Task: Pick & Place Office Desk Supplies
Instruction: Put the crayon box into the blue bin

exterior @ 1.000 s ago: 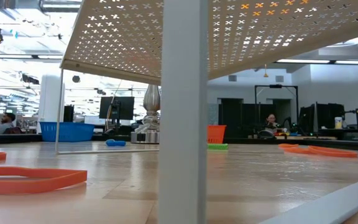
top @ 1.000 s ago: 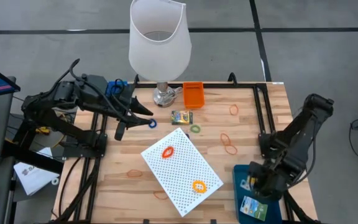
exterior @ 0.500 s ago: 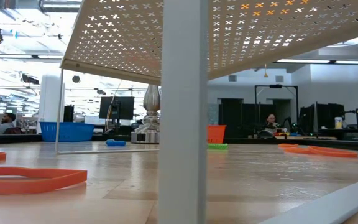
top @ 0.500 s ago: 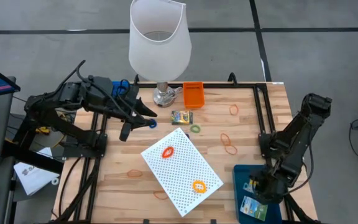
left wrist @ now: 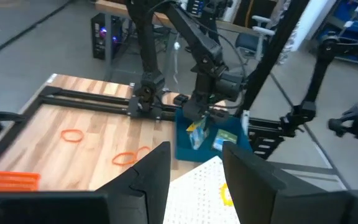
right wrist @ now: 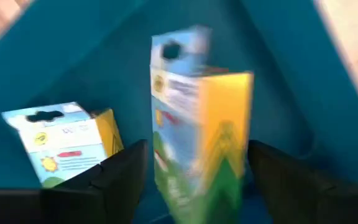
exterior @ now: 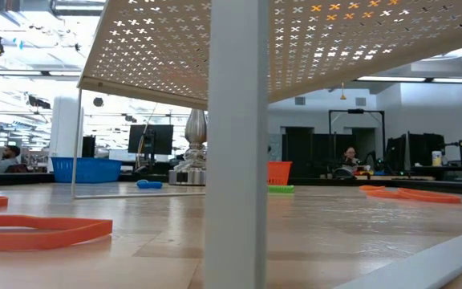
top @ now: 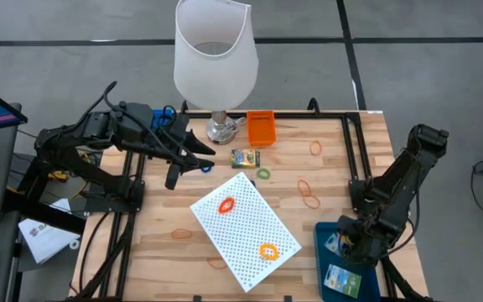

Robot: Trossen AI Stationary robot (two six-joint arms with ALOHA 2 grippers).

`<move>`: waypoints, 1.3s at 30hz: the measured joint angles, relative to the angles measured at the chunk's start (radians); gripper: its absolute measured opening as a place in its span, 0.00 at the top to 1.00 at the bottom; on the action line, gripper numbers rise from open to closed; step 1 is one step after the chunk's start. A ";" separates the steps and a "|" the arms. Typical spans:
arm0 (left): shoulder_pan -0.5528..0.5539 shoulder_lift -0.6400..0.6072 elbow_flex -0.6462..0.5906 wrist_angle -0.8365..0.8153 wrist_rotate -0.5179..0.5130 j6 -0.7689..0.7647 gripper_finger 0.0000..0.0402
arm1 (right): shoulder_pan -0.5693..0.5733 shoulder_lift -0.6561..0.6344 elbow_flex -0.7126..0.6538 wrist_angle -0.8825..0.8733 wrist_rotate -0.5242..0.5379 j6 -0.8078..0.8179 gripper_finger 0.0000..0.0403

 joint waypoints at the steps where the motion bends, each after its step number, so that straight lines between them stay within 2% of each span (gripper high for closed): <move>1: 0.000 0.000 0.000 0.000 -0.012 0.009 0.65 | -0.003 -0.016 0.006 -0.017 0.011 0.000 0.32; 9: 0.004 0.010 0.000 -0.064 -0.028 0.021 0.64 | -0.071 -0.139 0.061 -0.037 0.093 0.000 0.31; 11: 0.004 0.011 0.000 -0.096 -0.052 0.020 0.64 | -0.100 -0.165 0.079 -0.031 0.156 -0.001 0.31; 17: 0.005 0.009 0.001 -0.214 -0.119 -0.025 0.64 | -0.207 -0.227 0.118 -0.003 0.439 -0.010 0.31; 20: 0.005 0.009 0.000 -0.254 -0.148 -0.048 0.64 | -0.269 -0.247 0.119 0.033 0.502 -0.074 0.31; 24: 0.005 0.006 0.000 -0.326 -0.220 -0.092 0.63 | -0.384 -0.250 0.119 0.076 0.519 -0.161 0.31; 30: 0.005 0.002 -0.002 -0.375 -0.271 -0.205 0.61 | -0.615 -0.250 0.119 0.126 0.528 -0.090 0.31; 34: 0.005 -0.022 -0.090 -0.374 -0.334 -0.327 0.60 | -0.792 -0.249 0.104 0.142 0.426 -0.107 0.32; 39: 0.032 -0.098 -0.314 -0.298 -0.371 -0.527 0.61 | -1.007 -0.199 0.069 0.245 0.259 -0.206 0.32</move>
